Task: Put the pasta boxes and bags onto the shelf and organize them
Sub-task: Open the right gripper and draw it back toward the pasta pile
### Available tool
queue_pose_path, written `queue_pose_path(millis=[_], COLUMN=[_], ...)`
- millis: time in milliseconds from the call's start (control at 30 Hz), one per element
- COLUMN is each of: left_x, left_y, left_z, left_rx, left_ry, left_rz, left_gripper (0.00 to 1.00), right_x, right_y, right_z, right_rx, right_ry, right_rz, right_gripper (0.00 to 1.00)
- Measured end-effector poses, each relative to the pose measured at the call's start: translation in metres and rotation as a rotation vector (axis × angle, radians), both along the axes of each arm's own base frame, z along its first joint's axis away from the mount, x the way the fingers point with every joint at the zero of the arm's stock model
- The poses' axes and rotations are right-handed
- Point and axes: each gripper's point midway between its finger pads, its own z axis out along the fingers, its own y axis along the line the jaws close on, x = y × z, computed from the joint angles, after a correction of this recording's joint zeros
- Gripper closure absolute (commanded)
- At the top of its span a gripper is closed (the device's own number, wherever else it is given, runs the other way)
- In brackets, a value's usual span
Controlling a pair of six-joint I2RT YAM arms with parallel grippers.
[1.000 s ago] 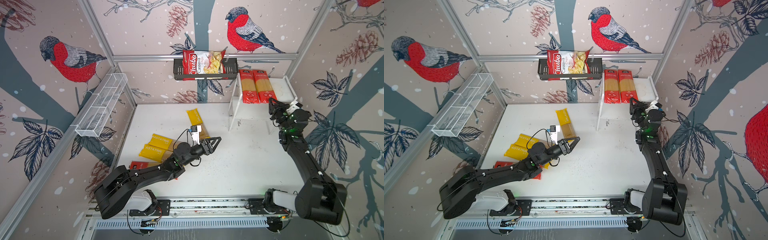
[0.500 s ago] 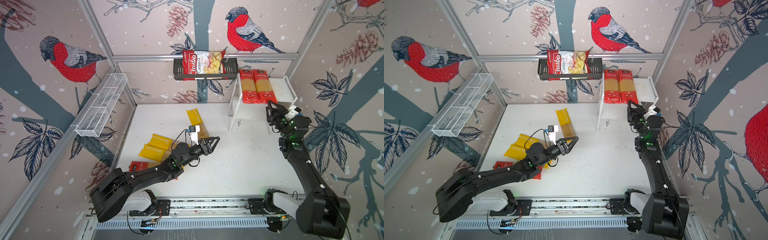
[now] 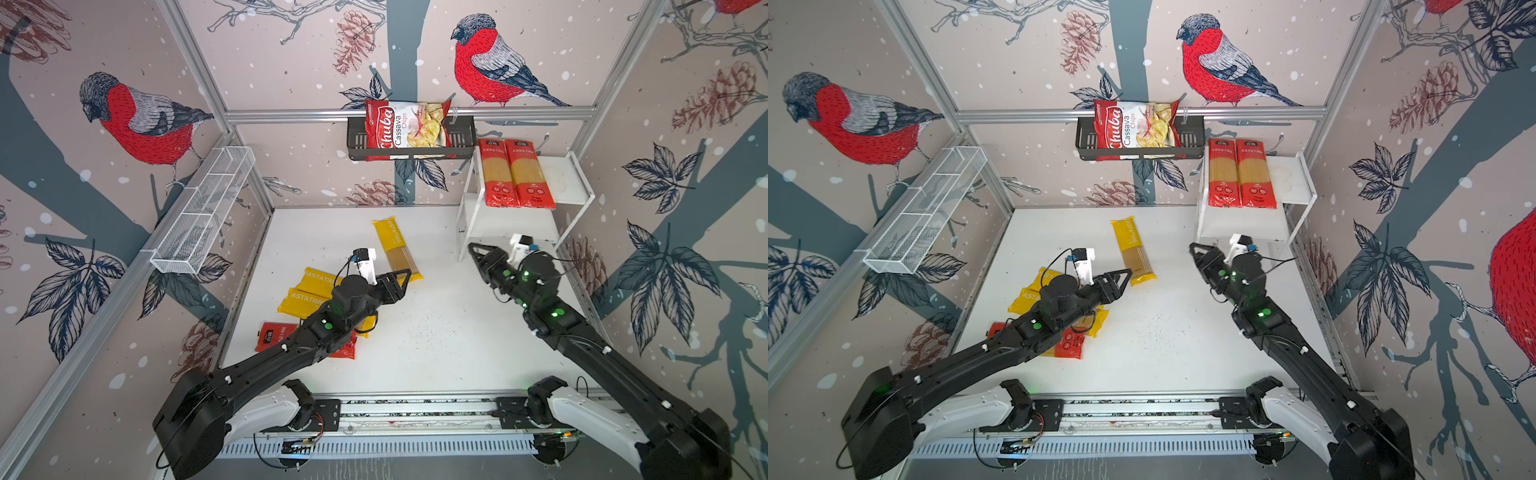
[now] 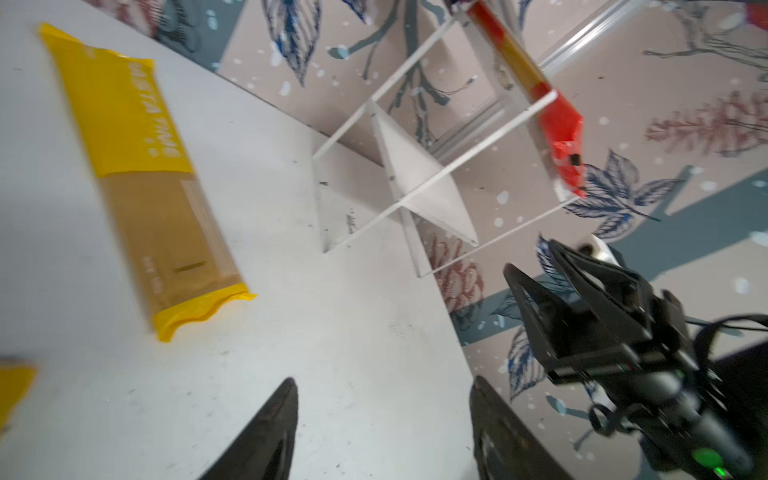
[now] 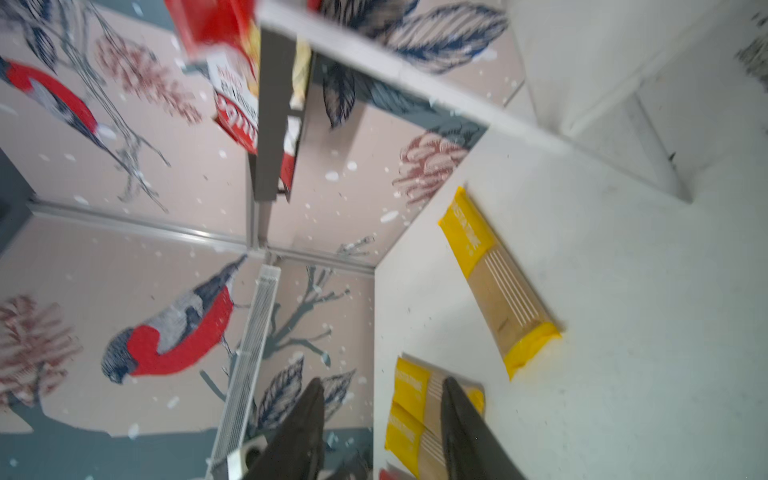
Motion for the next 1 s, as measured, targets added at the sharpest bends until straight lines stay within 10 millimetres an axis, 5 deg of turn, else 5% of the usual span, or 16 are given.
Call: queue_pose_path(millis=[233, 567, 767, 1000], left_x=[-0.005, -0.004, -0.009, -0.018], left_y=[0.063, 0.105, 0.140, 0.174], left_z=[-0.033, -0.051, -0.071, -0.082], left_rx=[0.105, 0.147, 0.208, 0.274], left_ry=[0.083, 0.133, 0.215, 0.265], left_rz=[0.164, 0.282, 0.401, 0.516], left_gripper=[0.35, 0.35, 0.36, 0.36], right_x=[-0.021, -0.054, -0.098, -0.134], right_y=[0.075, 0.196, 0.242, 0.273], right_z=[-0.062, -0.122, -0.151, -0.175], right_rx=[-0.298, -0.559, -0.598, -0.605], right_ry=[0.040, 0.001, -0.002, 0.030], right_rz=[0.227, 0.674, 0.915, 1.085], right_gripper=[0.60, 0.59, 0.59, 0.61])
